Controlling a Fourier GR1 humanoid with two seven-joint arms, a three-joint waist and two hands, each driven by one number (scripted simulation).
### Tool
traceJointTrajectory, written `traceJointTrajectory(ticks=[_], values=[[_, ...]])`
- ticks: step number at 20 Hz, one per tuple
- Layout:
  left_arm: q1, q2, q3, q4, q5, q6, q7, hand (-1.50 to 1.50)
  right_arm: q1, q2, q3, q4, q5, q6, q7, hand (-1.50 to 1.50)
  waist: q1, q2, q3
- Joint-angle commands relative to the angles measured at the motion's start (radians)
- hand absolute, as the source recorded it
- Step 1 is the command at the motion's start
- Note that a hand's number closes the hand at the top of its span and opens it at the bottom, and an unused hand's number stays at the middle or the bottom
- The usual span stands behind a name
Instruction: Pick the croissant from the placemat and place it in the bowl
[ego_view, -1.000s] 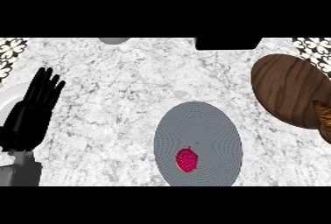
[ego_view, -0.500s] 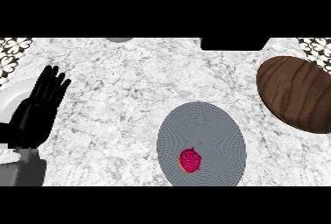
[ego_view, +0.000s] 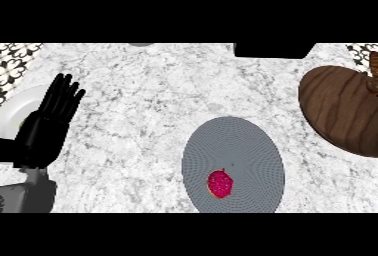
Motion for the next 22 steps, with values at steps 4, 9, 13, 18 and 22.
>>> traceJointTrajectory(ticks=[4, 9, 13, 18, 22], values=[[-0.027, 0.017, 0.015, 0.025, 0.025, -0.036, 0.010, 0.00, -0.200, 0.046, 0.045, 0.402, 0.133, -0.117, -0.121, 1.50, 0.016, 0.007, 0.001], [-0.024, -0.016, -0.018, -0.002, -0.005, -0.004, 0.008, 0.00, -0.269, 0.080, 0.042, 0.565, 0.158, -0.092, -0.014, 1.50, 0.038, 0.015, 0.002], [-0.042, -0.024, -0.028, 0.022, -0.019, -0.011, -0.019, 0.00, -0.307, 0.066, 0.068, 0.655, 0.172, 0.043, -0.083, -1.50, 0.047, 0.024, 0.004], [-0.086, -0.020, -0.014, 0.022, -0.016, 0.016, 0.011, 0.00, -0.337, 0.079, -0.011, 0.692, 0.091, 0.089, -0.243, -1.50, 0.031, 0.020, 0.005], [-0.020, -0.008, -0.011, 0.002, -0.004, -0.016, 0.002, 0.00, -0.347, 0.089, -0.159, 0.718, -0.054, 0.094, -0.294, -1.50, 0.035, 0.017, 0.006]])
